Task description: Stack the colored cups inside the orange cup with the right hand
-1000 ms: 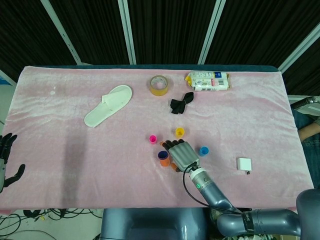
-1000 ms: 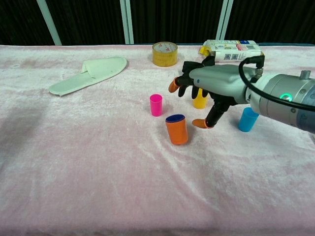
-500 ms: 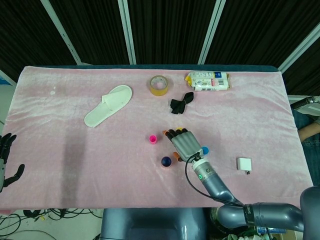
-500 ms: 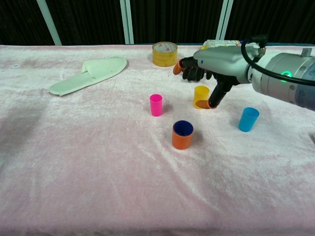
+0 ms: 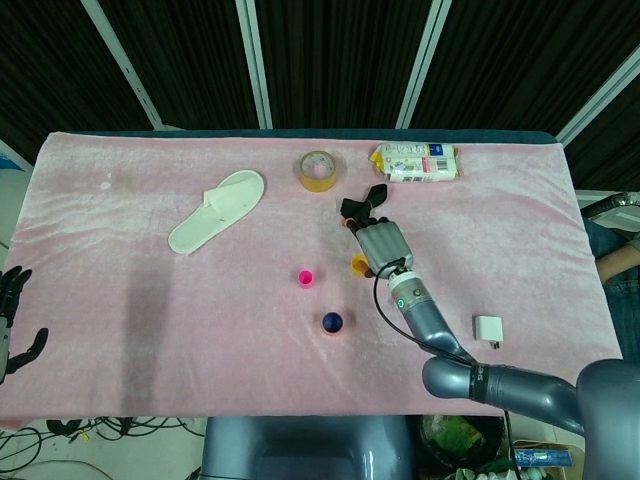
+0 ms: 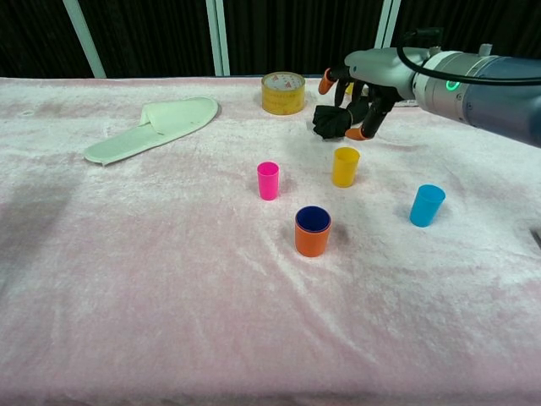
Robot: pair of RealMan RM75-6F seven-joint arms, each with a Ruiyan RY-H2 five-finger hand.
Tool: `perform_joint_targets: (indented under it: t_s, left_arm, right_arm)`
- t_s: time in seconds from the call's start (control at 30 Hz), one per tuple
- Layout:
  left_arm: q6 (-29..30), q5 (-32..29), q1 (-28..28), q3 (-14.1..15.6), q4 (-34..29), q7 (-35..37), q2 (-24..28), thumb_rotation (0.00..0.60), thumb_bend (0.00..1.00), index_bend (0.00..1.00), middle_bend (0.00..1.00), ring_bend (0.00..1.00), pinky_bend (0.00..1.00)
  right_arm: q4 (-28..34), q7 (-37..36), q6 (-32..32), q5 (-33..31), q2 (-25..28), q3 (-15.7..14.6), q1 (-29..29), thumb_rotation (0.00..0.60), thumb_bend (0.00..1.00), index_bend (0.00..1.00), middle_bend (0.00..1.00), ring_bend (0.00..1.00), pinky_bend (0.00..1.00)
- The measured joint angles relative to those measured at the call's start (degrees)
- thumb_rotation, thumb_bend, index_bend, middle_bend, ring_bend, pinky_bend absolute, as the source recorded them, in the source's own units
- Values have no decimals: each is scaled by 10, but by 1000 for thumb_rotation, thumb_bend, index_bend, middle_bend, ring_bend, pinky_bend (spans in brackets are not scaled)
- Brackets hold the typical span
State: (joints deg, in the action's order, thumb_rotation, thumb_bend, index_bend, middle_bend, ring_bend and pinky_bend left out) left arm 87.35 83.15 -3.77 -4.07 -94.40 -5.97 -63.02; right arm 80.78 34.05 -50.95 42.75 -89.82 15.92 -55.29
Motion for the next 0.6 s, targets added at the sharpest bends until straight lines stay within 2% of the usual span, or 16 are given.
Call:
perform_joint_targets:
  t_s: [0.2,0.6]
  left_arm:
    - [-1,-2,0,-1,0,1,1,600,342,79,51,0,7]
    - [-2,-3,0,0,-1,-1,2,600,342,79,51,0,7]
  right_arm:
    - [-25,-3,20,-14,-6,-14,-7,600,268,235,283,250,259]
    - [-22,5,32,-48,-1,-36,-11,600,268,262,290,245,259]
